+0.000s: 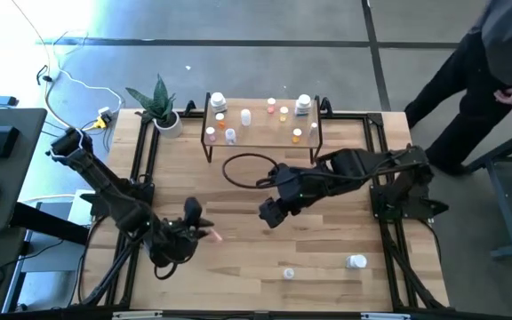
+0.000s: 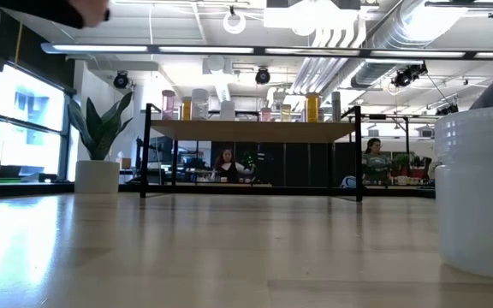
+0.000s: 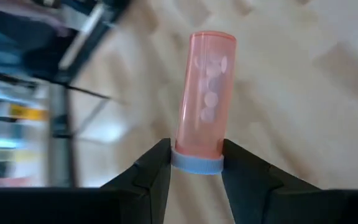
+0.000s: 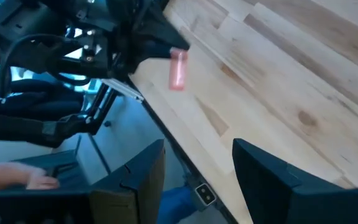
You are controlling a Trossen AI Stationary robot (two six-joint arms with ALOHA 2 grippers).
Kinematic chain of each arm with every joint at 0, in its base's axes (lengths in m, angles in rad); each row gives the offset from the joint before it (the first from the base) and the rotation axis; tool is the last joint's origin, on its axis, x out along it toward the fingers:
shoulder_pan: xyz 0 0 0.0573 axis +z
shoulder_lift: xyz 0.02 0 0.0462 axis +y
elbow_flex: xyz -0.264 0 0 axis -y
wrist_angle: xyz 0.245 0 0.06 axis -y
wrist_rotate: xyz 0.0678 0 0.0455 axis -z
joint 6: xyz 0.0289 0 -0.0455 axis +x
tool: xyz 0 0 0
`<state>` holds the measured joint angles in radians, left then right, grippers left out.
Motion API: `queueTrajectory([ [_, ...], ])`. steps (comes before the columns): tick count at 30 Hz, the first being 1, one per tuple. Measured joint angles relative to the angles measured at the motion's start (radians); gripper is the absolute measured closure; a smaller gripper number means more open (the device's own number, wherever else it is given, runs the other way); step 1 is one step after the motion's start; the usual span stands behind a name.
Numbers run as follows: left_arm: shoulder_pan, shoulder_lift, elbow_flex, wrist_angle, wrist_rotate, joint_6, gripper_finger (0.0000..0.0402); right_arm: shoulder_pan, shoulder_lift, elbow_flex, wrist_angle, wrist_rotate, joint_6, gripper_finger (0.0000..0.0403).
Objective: Pick and place medicine bottles onto shelf by color
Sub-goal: Put the pink transparent pill bottle on the shelf
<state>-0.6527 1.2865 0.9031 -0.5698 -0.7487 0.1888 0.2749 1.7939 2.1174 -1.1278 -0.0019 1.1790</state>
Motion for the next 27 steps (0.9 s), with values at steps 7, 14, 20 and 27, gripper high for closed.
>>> queueTrajectory([
  [7,0.054,-0.001,0.0,0.05,-0.17,0.258,0.0282,-0.07,0.0,0.0,0.072,-0.16,-0.061,0.0224],
  [14,0.132,-0.001,0.0,0.195,-0.24,0.557,0.0282,-0.15,0.0,0.0,0.087,-0.242,-0.151,0.0224],
  [20,0.21,0.0,0.0,0.393,-0.243,0.799,0.0282,-0.21,0.0,0.0,0.087,-0.244,-0.215,0.0224],
  [27,0.293,0.0,0.0,0.645,-0.227,1.033,0.0282,-0.258,0.0,0.0,0.087,-0.244,-0.228,0.0218],
])
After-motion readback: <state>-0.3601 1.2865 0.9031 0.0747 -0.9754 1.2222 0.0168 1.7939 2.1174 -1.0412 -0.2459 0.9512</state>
